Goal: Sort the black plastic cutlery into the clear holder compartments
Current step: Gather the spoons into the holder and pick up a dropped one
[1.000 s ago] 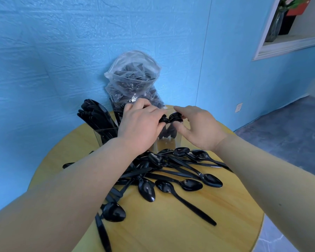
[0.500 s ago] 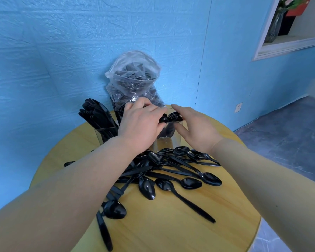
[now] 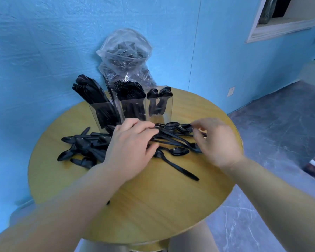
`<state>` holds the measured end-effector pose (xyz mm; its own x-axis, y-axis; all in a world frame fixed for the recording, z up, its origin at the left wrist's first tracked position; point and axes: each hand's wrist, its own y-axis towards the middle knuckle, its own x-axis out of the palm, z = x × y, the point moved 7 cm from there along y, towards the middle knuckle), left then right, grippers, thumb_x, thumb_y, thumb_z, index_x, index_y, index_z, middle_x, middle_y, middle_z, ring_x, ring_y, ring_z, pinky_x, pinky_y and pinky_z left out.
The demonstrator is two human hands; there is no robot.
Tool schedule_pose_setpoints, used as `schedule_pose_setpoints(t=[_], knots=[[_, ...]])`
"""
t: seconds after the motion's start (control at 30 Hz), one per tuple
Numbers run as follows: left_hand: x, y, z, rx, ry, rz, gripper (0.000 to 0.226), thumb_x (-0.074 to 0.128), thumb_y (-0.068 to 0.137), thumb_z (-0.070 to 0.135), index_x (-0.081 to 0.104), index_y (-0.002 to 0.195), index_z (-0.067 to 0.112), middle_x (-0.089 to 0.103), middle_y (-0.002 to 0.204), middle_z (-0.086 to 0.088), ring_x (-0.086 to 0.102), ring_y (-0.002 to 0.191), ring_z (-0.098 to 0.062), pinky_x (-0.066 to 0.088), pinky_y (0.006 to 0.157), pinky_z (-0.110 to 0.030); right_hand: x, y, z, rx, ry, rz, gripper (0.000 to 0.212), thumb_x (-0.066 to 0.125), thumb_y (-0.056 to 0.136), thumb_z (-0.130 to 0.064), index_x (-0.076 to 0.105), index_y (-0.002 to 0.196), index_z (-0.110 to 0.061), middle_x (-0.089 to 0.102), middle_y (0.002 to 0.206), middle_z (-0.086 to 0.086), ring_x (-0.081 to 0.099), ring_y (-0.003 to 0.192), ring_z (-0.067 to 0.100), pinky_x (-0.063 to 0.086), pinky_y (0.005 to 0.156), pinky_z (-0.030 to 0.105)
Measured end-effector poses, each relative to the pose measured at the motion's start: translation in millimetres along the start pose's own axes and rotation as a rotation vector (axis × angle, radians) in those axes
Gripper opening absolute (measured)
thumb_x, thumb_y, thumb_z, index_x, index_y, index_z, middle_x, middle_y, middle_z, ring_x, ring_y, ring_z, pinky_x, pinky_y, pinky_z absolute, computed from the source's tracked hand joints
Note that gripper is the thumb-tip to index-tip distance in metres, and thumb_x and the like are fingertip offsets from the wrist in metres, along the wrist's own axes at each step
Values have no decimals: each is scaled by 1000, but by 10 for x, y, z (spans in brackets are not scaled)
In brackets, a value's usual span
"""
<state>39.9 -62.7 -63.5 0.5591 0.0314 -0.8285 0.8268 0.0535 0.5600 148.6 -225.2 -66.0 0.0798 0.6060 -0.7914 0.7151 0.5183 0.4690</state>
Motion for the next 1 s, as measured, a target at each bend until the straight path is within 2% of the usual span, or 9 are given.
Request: schedule_pose_setpoints(t=[0.13,0.2,0.3,0.43,0.6,0.73,0.87,1.0], knots=[[102,-343,210,-42,-23,-105,33,59,85,38,67,115,27,63,118,7,53,108,-22,47,85,-41,204,-246,84,143,-60,-80,30,50,95,-29,64,118,-17,64,116,2,45,113,23,39,89,29],[188,-422,316,-14,-13,-188,39,45,89,45,61,121,31,59,124,7,51,111,-22,46,85,-42,280,-306,47,190,-73,-116,39,48,94,-41,60,124,-18,62,121,2,42,117,25,39,95,33],[241,-437,339,-8,6,-264,48,26,91,53,57,124,38,55,124,6,47,113,-21,42,85,-43,348,-331,-9,219,-123,-162,47,50,90,-50,59,125,-19,61,122,1,43,117,27,41,96,39],[232,-465,321,-38,-30,-244,47,26,91,54,63,115,39,54,112,7,46,108,-20,39,83,-41,364,-329,-10,225,-121,-172,45,54,90,-44,58,127,-18,57,125,3,43,119,25,39,99,34],[219,-476,322,-51,-18,-232,45,30,88,58,61,115,40,49,116,6,43,108,-17,39,85,-39,388,-329,2,222,-132,-211,43,52,90,-45,59,123,-18,55,121,6,43,117,26,40,94,33],[200,-485,334,-32,-28,-217,48,30,88,60,66,110,38,52,97,9,46,95,-16,39,78,-37,410,-327,0,212,-135,-241,42,49,92,-42,56,127,-21,55,120,4,42,116,25,38,92,32],[184,-490,335,-55,-42,-234,51,25,89,59,68,106,39,60,96,13,50,96,-16,38,79,-37,400,-333,19,211,-92,-211,33,53,92,-37,59,119,-20,56,112,2,47,109,23,38,80,29],[179,-505,318,-71,-67,-269,54,23,87,63,67,107,38,61,105,15,49,104,-15,37,84,-38,343,-354,41,208,25,-149,25,53,92,-20,63,114,-19,57,109,1,55,101,20,36,70,24]])
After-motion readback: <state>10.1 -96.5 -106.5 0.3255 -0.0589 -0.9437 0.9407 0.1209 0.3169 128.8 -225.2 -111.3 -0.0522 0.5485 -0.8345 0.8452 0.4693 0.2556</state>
